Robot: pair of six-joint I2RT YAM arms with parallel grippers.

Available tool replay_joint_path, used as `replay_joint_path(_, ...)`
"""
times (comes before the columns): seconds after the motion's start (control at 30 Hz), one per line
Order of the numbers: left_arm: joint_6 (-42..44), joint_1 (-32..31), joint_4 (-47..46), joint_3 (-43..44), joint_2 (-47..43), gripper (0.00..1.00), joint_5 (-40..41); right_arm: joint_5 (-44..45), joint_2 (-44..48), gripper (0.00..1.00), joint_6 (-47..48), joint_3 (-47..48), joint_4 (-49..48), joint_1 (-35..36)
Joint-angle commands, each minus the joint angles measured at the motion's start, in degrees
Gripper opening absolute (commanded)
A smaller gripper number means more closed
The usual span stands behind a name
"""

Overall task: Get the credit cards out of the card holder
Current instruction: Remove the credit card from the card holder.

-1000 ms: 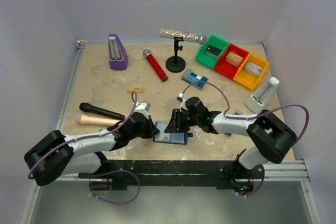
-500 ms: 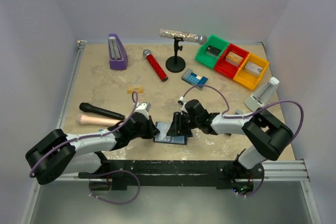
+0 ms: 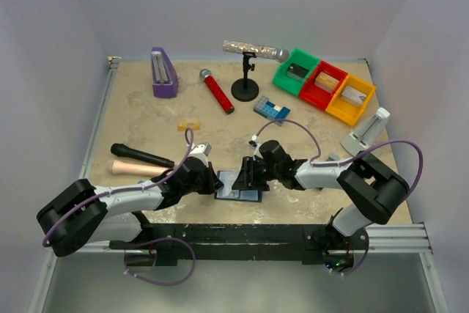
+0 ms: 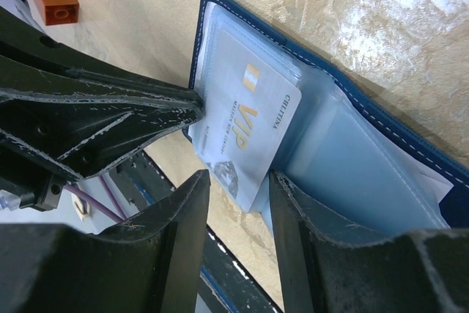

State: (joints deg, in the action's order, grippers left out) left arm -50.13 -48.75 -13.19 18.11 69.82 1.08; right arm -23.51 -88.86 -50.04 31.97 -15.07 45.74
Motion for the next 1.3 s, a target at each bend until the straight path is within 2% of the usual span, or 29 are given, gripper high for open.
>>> replay_joint_path(0.0,0.03,0.32,-2.89,-0.26,1.19,0.00,-0.64,-0.13,0.27,0.43,-1.99,-1.29,-5.31,-0.30)
replay_joint_path(0.63,-0.58,0.32,-3.60,-2.82,0.93,0.00,-0.12,2.94,4.75,0.42,-4.45,-4.54,-8.31,-1.00)
replay_joint_path(1.27,-0.76,0.24,-5.18,-4.40,2.42,0.00,-0.29,-3.56,-2.37,0.41,-8.05,-4.63,-19.99,-1.09)
